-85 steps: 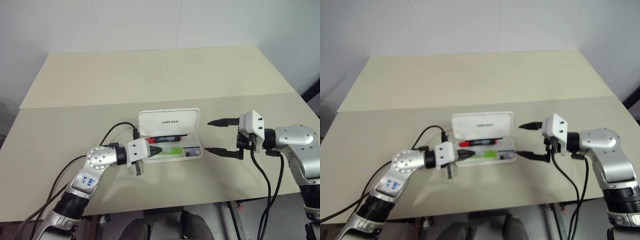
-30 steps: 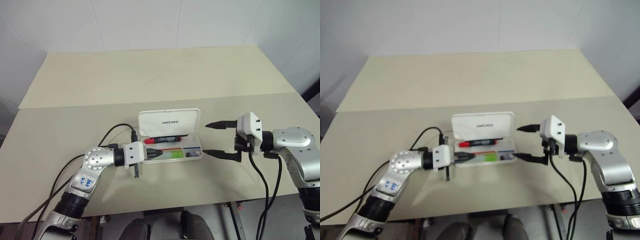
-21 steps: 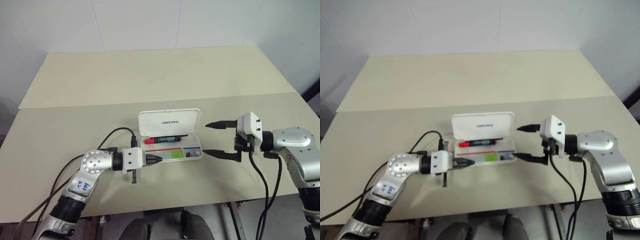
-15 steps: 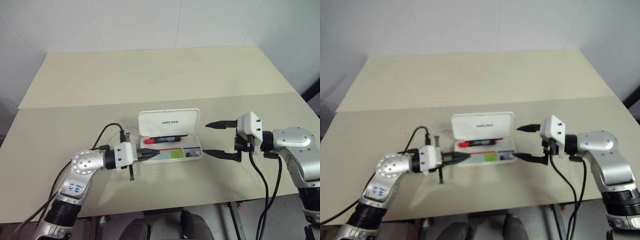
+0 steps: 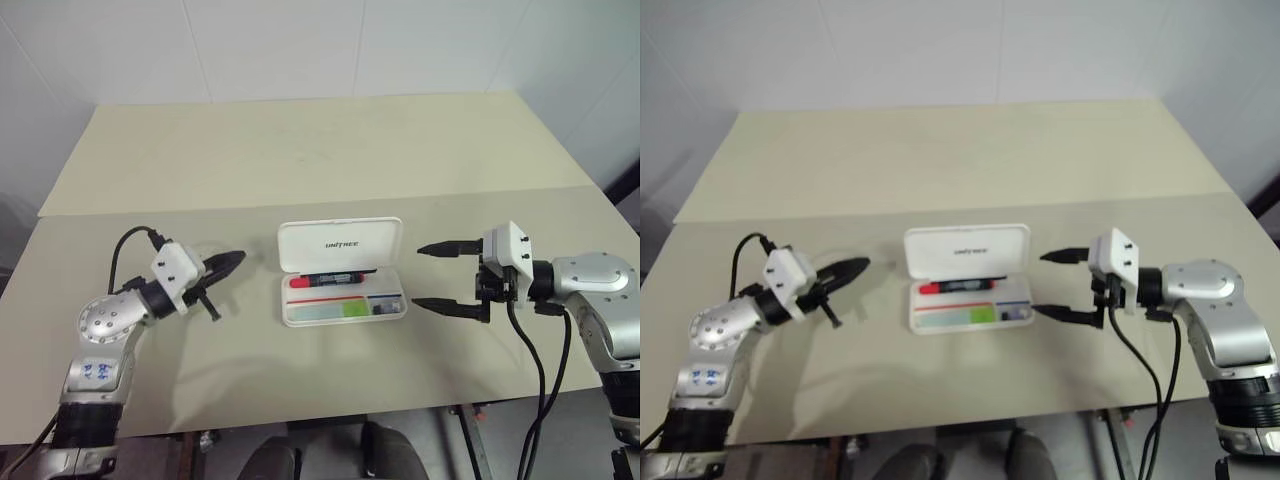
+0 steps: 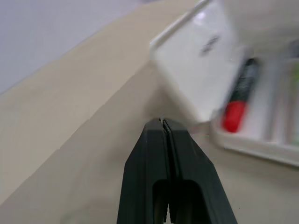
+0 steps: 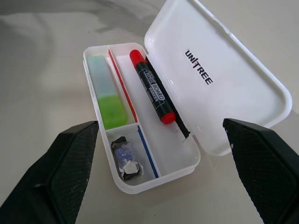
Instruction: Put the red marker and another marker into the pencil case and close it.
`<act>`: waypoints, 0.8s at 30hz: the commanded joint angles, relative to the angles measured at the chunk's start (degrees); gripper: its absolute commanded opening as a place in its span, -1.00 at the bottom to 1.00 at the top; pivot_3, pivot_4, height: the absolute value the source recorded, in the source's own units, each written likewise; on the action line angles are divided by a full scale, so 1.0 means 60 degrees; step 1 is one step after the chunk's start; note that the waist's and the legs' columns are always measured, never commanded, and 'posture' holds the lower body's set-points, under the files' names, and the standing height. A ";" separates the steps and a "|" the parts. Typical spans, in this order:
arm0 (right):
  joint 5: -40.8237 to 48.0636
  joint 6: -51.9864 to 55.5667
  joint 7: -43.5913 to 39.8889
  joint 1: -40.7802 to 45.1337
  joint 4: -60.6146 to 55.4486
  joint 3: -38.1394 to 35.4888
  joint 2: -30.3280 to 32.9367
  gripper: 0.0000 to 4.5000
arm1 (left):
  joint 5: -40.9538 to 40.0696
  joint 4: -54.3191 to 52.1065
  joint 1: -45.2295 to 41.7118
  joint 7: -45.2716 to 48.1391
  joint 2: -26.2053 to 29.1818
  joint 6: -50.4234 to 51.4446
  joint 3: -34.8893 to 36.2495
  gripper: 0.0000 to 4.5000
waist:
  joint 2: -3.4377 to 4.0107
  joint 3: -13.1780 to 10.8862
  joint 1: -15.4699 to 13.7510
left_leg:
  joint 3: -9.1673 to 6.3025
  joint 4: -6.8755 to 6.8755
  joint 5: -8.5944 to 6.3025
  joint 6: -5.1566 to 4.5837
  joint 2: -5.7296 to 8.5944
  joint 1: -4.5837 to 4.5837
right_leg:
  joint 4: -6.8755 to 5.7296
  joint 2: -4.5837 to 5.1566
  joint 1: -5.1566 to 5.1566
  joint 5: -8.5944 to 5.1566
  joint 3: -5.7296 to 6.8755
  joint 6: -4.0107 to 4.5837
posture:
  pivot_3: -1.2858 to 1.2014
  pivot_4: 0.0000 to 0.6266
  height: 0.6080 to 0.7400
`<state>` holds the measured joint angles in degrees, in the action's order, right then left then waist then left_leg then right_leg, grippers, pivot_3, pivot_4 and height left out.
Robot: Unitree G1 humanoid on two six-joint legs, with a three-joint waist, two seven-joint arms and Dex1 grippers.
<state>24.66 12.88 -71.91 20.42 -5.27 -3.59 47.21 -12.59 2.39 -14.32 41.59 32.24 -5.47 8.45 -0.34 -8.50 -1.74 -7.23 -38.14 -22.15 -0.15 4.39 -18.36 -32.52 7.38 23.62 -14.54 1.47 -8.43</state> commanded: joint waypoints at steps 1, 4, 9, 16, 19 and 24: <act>0.0231 0.0133 0.0015 0.0217 -0.0350 -0.0351 0.0257 1.00 | 0.0548 0.0541 -0.0843 -0.0733 -0.0485 0.0191 -0.0454 -0.97 | 0.0000 0.0001 -0.0008 | 0.0000 -0.0002 0.0000 0.0000 0.0002 0.0003 | -0.0008 0.0004 -0.0001 0.0001 0.0000 -0.0001 | 0.03 -0.52 1.00; 0.0256 0.0275 0.0053 0.0254 -0.0499 -0.0364 0.0286 1.00 | 0.0861 0.1041 -0.1458 -0.1258 -0.1039 0.0491 -0.0781 -0.97 | -0.0005 0.0003 0.0019 | 0.0002 -0.0005 0.0000 0.0000 0.0006 0.0003 | -0.0007 0.0004 0.0000 0.0005 0.0002 -0.0005 | 0.03 -0.52 1.00; 0.0289 0.0326 0.0030 0.0165 -0.0620 -0.0446 0.0331 1.00 | 0.0978 0.1344 -0.1902 -0.1184 -0.1524 0.0696 -0.1335 -0.97 | -0.0006 0.0004 0.0058 | 0.0007 -0.0001 0.0000 0.0000 0.0002 0.0000 | -0.0008 0.0003 0.0015 0.0005 0.0017 -0.0006 | 0.03 -0.52 1.00; 0.0309 0.0254 0.0007 0.0080 -0.0556 -0.0529 0.0334 1.00 | 0.0501 0.0932 -0.1611 -0.0320 -0.1306 0.0199 -0.1279 -0.97 | -0.0007 0.0004 0.0048 | 0.0009 -0.0008 0.0000 0.0000 -0.0001 0.0000 | -0.0006 0.0005 0.0012 0.0005 0.0020 -0.0006 | 0.03 -0.52 1.00; 0.0335 0.0253 0.0036 0.0039 -0.0558 -0.0534 0.0283 1.00 | 0.0309 0.0596 -0.1274 0.0367 -0.1027 -0.0335 -0.1303 -0.97 | -0.0007 0.0004 0.0037 | 0.0008 -0.0009 0.0000 0.0000 -0.0002 -0.0001 | -0.0006 0.0007 0.0012 0.0006 0.0020 -0.0006 | 0.03 -0.52 1.00; 0.0555 0.0457 0.0142 0.0005 -0.0565 -0.0574 0.0149 1.00 | 0.0384 0.0275 -0.1183 0.1282 -0.0569 -0.1221 -0.1594 -0.97 | -0.0006 0.0004 0.0013 | 0.0003 -0.0012 0.0000 0.0000 0.0000 -0.0008 | -0.0003 0.0012 0.0011 0.0009 0.0025 -0.0001 | 0.03 -0.52 1.00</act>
<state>26.08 15.20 -71.68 20.43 -6.93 -4.97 48.35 -9.60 6.73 -21.21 47.68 28.24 -10.20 -0.52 -0.37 -8.48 -1.66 -7.21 -38.21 -22.15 -0.15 4.40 -18.40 -32.53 7.47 23.68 -14.49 1.62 -8.44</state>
